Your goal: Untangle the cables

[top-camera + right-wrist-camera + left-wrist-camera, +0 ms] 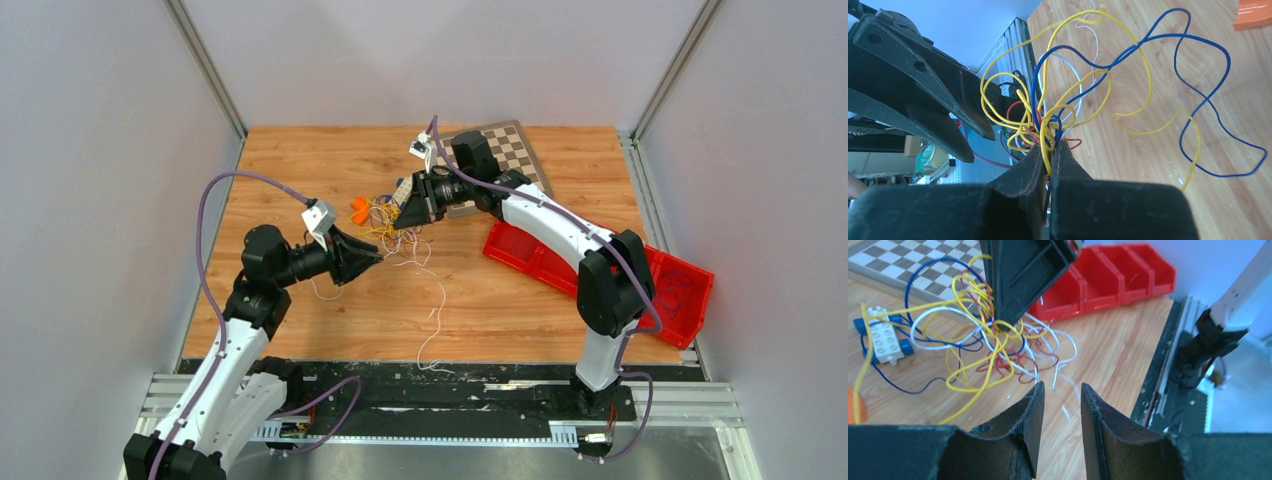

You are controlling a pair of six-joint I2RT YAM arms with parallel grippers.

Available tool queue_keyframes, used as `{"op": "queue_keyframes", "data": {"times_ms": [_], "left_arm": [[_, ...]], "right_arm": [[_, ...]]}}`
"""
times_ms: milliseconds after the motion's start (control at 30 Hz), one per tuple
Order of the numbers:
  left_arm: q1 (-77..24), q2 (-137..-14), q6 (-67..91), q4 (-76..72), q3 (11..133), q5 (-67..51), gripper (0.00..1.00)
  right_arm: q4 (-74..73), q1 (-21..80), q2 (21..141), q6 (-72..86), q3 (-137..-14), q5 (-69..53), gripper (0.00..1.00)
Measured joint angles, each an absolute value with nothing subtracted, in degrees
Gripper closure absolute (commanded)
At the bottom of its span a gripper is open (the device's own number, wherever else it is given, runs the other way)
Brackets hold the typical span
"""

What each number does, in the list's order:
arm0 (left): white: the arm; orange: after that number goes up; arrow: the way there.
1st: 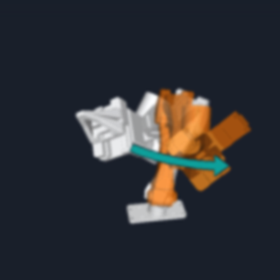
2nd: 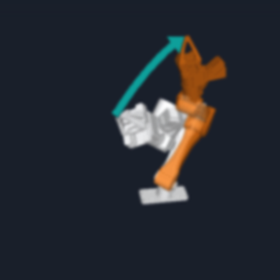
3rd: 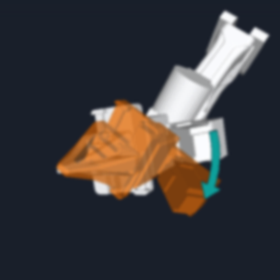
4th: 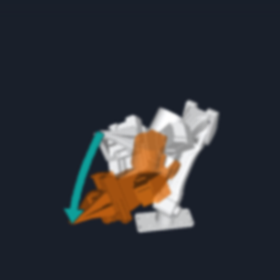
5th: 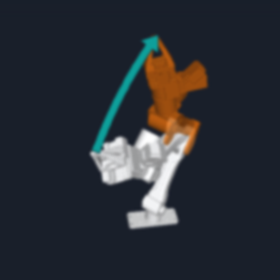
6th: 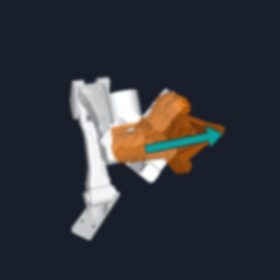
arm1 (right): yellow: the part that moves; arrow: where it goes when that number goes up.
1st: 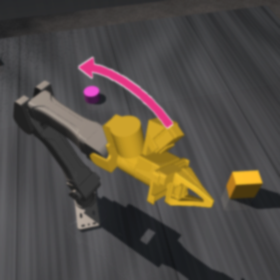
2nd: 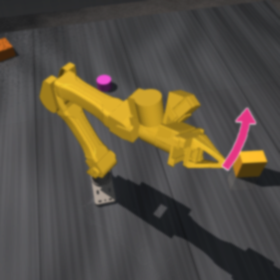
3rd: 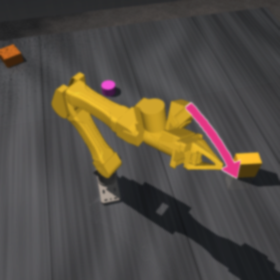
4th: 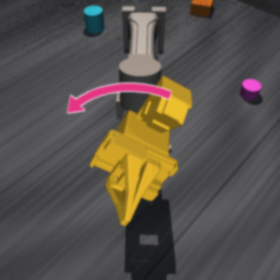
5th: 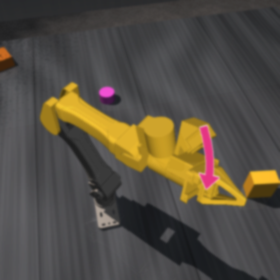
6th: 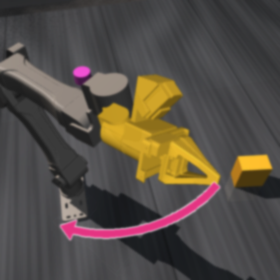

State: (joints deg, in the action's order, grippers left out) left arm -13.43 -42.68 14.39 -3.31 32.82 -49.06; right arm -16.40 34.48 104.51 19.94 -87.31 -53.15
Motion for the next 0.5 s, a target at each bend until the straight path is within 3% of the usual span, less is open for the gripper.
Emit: {"op": "queue_keyframes", "data": {"times_ms": [200, 500], "left_arm": [[-13.4, -45.5, 24.5, -13.7, 29.9, -51.2, 0.66], [-13.4, -47.9, 31.3, -18.2, 28.3, -51.2, 0.66]], "right_arm": [[-13.6, 34.5, 101.9, 22.5, -85.1, -54.0, 1.00], [-10.6, 34.7, 100.3, 24.3, -83.2, -54.6, 1.00]]}}
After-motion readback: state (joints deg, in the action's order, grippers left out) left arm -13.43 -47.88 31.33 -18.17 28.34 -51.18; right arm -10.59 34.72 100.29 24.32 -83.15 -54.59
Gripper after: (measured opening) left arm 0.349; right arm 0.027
